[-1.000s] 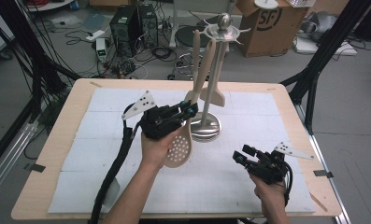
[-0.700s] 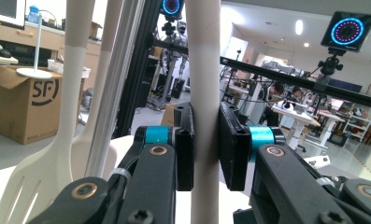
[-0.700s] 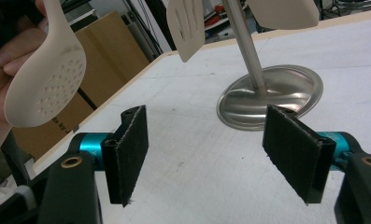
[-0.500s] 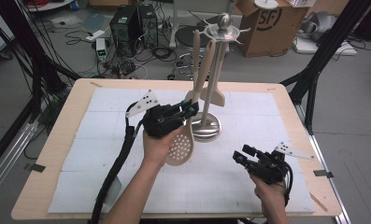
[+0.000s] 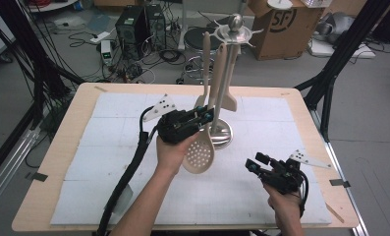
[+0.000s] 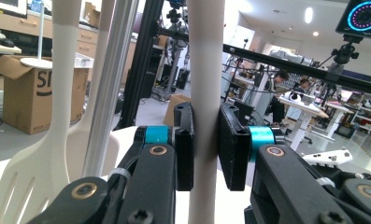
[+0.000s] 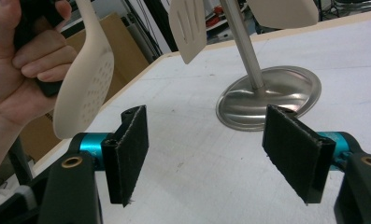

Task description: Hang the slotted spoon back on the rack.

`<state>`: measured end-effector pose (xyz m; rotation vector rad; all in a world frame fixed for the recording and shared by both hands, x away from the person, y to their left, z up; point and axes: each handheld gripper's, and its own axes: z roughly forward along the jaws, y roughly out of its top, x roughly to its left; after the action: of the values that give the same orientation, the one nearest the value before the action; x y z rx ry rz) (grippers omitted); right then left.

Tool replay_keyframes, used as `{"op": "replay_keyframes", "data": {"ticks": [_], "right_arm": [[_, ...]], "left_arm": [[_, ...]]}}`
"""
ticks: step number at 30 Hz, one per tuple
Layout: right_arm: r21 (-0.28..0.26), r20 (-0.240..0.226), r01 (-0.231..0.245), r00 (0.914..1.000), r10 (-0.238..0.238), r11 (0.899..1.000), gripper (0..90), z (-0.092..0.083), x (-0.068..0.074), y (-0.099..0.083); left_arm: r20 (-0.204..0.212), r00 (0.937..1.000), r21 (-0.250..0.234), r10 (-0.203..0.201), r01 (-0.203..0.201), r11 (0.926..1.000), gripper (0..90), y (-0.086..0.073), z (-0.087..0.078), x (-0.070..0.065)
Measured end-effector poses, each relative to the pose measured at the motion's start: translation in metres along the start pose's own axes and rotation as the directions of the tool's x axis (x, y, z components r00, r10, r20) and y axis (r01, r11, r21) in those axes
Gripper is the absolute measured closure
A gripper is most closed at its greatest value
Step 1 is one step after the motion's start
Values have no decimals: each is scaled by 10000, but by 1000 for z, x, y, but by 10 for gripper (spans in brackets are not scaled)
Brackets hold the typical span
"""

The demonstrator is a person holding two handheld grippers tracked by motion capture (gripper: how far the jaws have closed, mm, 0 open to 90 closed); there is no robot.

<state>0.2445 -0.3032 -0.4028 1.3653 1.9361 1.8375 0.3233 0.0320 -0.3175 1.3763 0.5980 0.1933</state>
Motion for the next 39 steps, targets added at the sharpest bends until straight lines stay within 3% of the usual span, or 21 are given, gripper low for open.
{"op": "replay_keyframes", "data": {"ticks": [8,13,21,26,32,39], "right_arm": [[-72,22,17,10000,-17,10000,306,-1,-1,0],[-91,22,8,10000,-7,10000,306,-1,0,0],[-84,23,6,10000,-6,10000,306,-1,0,0],[-160,18,27,10000,-27,9999,308,-1,0,0],[-175,21,54,10000,-53,9998,308,-1,0,0],[-89,-11,16,10000,-17,10000,308,0,1,0]], "left_arm": [[-7,10000,5,-69,69,10000,779,-2,3,0],[180,9990,59,-397,396,9992,766,-3,4,5],[-157,9990,134,-412,414,9991,751,-3,5,4],[-229,9983,72,-528,530,9986,670,-3,5,6],[45,9966,-271,-820,821,9963,588,-5,-2,11],[-85,9978,-353,-663,660,9972,515,-7,-15,15]]}}
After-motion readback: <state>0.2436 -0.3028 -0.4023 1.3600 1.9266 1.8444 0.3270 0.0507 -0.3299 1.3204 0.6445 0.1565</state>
